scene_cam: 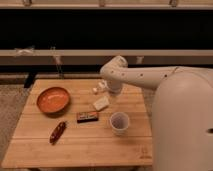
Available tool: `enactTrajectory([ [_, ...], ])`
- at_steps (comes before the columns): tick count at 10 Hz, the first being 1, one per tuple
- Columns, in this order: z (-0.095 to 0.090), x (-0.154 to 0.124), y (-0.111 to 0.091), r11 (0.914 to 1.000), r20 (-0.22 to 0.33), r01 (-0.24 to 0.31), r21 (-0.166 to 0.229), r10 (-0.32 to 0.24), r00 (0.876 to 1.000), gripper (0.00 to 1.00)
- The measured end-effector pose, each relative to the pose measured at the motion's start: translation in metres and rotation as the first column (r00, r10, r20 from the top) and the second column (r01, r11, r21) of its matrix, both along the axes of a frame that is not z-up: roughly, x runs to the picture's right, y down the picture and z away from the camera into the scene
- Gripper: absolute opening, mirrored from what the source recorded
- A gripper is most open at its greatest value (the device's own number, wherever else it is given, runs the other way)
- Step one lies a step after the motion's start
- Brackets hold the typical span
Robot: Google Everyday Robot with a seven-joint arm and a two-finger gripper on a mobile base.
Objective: Place the white sponge in the ceramic cup
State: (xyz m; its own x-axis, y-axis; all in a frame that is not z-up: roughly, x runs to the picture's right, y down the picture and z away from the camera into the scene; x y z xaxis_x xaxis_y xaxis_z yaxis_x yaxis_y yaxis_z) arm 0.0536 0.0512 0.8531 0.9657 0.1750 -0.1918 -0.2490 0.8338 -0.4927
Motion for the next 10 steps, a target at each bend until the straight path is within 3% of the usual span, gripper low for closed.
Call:
enactTrajectory([
  [1,0.007,-0.008,-0.001,0.9983,0.037,0.059,-0.002,-0.059,0.998,0.8],
  [3,0.026,-0.019,-0.003,0.9869,0.104,0.16,-0.022,-0.157,0.982,0.8],
  [8,0.045,-0.031,0.012,0.9701,0.179,0.218,-0.108,-0.196,0.964,0.8],
  [10,0.056,-0.037,0.026,0.9586,0.195,0.246,-0.144,-0.216,0.957,0.8],
])
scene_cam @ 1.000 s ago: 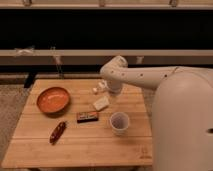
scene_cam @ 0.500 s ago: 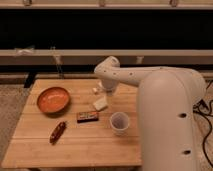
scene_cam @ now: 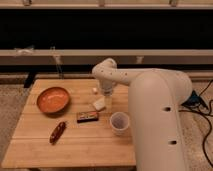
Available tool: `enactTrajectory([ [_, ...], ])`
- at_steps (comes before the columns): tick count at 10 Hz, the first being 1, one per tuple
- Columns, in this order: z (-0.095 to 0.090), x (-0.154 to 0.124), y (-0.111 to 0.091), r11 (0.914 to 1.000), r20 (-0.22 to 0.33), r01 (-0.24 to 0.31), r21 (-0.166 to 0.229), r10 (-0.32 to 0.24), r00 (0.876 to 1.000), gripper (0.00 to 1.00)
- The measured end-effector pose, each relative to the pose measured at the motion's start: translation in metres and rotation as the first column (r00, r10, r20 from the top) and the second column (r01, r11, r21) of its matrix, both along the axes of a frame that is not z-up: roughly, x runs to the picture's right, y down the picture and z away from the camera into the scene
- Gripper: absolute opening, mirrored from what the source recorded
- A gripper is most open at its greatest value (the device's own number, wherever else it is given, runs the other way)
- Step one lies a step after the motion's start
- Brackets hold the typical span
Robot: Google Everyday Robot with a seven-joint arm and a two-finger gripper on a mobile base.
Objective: Place the white sponge in the ceramic cup
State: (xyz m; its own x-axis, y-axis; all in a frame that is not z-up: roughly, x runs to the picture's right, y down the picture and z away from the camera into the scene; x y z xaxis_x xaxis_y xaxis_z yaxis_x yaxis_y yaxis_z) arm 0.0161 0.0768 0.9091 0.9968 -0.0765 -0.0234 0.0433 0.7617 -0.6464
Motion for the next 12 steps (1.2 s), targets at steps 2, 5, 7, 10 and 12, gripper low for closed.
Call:
enactTrajectory([
  [2,0.007,-0.004,0.01,0.9996,0.008,0.018,-0.021,-0.018,1.0,0.8],
  [5,0.014,-0.012,0.021,0.9987,0.024,0.045,-0.025,-0.044,0.999,0.8],
  [7,0.017,-0.018,0.024,0.9983,0.034,0.055,-0.018,-0.054,0.998,0.8],
  [10,0.021,-0.025,0.028,0.9974,0.043,0.072,-0.01,-0.071,0.997,0.75],
  [12,0.021,-0.033,0.027,0.9971,0.054,0.076,-0.001,-0.076,0.996,0.55],
])
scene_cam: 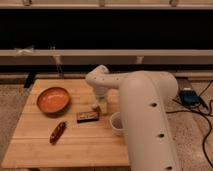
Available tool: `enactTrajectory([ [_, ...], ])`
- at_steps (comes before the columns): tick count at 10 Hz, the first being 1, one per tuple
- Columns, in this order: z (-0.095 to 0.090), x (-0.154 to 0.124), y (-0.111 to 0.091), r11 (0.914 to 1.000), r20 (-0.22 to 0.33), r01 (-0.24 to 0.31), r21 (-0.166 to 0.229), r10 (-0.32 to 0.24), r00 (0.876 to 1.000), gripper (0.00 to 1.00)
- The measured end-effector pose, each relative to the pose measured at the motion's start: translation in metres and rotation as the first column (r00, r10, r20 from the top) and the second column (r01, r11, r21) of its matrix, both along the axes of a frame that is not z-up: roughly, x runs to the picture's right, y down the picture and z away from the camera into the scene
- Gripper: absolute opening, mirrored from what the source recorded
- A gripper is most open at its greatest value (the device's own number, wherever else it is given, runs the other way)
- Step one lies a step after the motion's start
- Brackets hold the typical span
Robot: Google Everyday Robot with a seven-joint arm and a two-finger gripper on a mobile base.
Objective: Place the white sponge in the ceramic cup
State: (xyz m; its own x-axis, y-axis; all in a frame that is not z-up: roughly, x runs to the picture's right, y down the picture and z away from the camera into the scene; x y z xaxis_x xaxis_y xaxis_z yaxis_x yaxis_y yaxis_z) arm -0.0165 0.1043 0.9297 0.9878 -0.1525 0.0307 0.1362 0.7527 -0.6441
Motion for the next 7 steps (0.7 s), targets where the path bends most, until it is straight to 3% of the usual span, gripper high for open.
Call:
enactTrajectory([
  [2,-0.006,0.0,-0.008,0.9996,0.003,-0.006,0.026,0.006,1.0,0.36],
  [4,-0.024,0.0,-0.024,0.9961,0.01,-0.009,0.087,0.008,1.0,0.15],
  [6,-0.041,0.004,-0.037,0.9853,-0.007,0.003,0.171,-0.002,1.0,0.01],
  [7,-0.051,0.01,-0.045,0.9717,-0.037,0.016,0.236,-0.008,0.999,0.0],
])
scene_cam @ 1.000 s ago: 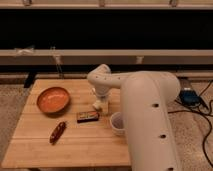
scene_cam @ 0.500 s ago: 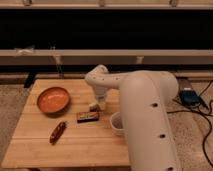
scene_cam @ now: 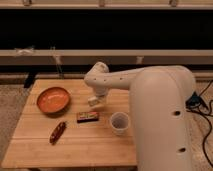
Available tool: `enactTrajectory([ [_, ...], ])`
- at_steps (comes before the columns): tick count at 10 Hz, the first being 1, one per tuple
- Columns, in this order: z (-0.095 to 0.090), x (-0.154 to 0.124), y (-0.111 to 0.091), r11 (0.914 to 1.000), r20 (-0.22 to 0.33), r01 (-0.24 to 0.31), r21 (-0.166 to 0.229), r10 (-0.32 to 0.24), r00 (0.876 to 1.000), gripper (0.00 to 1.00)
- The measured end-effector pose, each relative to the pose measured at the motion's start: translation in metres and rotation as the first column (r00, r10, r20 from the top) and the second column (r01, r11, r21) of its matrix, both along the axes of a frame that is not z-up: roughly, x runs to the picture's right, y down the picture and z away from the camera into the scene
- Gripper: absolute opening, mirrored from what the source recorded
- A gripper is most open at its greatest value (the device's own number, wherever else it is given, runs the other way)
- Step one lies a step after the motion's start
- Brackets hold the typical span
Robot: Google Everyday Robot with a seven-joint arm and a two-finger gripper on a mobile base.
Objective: Place the white sponge in the ceramic cup
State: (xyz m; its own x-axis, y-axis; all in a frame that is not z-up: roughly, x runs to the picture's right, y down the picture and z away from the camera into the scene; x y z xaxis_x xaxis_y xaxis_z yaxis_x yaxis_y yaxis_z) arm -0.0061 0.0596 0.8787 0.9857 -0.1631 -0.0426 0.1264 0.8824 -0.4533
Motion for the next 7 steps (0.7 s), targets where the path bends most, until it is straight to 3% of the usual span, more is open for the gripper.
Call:
enactTrajectory([
  [1,-0.008,0.009,-0.006,0.9951,-0.056,0.027,0.095,-0.022,0.998,0.0],
  [2,-0.013,0.011,-0.011,0.9827,-0.101,0.058,0.176,-0.041,0.994,0.0],
  [3,-0.021,0.014,-0.017,0.9634,-0.155,0.097,0.25,-0.059,0.986,0.0],
  [4,-0.032,0.027,-0.026,0.9466,-0.206,0.12,0.299,-0.059,0.977,0.0],
  [6,-0.053,0.046,-0.041,0.9379,-0.231,0.096,0.333,-0.017,0.973,0.0],
  [7,-0.061,0.053,-0.048,0.9414,-0.227,0.065,0.331,0.013,0.974,0.0],
])
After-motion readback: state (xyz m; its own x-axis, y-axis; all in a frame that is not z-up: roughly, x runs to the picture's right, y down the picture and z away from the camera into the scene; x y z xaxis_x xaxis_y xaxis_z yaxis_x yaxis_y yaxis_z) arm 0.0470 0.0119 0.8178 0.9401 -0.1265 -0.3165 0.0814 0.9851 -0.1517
